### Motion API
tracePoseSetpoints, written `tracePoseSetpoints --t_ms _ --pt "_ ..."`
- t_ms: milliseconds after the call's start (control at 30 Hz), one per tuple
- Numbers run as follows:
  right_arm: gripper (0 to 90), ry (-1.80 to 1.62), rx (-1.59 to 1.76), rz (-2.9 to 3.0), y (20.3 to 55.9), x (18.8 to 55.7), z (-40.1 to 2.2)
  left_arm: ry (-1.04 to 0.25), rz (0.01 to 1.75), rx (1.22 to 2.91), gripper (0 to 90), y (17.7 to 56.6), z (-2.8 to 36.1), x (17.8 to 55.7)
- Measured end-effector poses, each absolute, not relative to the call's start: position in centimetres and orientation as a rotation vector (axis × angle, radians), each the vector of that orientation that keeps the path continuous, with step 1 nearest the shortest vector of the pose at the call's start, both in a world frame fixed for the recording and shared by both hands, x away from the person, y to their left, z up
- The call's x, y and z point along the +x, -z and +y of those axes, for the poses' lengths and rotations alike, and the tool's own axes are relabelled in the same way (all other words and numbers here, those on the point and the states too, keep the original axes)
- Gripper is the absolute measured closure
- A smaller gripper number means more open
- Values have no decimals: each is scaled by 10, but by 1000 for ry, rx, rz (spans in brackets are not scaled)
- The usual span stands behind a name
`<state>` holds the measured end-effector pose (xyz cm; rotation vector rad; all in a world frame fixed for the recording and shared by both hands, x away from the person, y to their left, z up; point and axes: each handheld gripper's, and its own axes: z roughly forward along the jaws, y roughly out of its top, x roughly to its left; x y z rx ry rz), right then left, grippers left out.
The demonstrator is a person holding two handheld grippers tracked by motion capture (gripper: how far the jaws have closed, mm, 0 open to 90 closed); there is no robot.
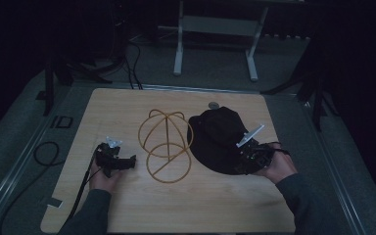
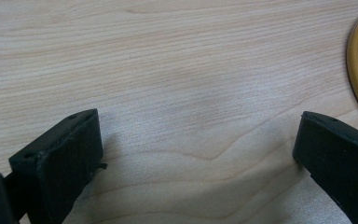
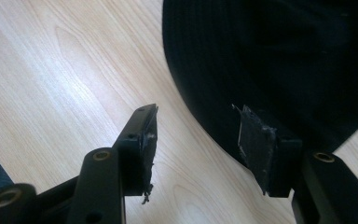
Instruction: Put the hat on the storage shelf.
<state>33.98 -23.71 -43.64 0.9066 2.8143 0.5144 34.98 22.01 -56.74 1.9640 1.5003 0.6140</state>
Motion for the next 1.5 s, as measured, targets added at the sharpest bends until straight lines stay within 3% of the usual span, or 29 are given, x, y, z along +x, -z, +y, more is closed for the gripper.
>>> tracePoseSetpoints --t_ms 700,1500 --pt "439 -494 1010 2721 417 359 -264 -610 1501 1965 16 567 220 350" --pt "430 -475 1074 2667 413 396 -263 -614 1499 1965 16 567 220 350"
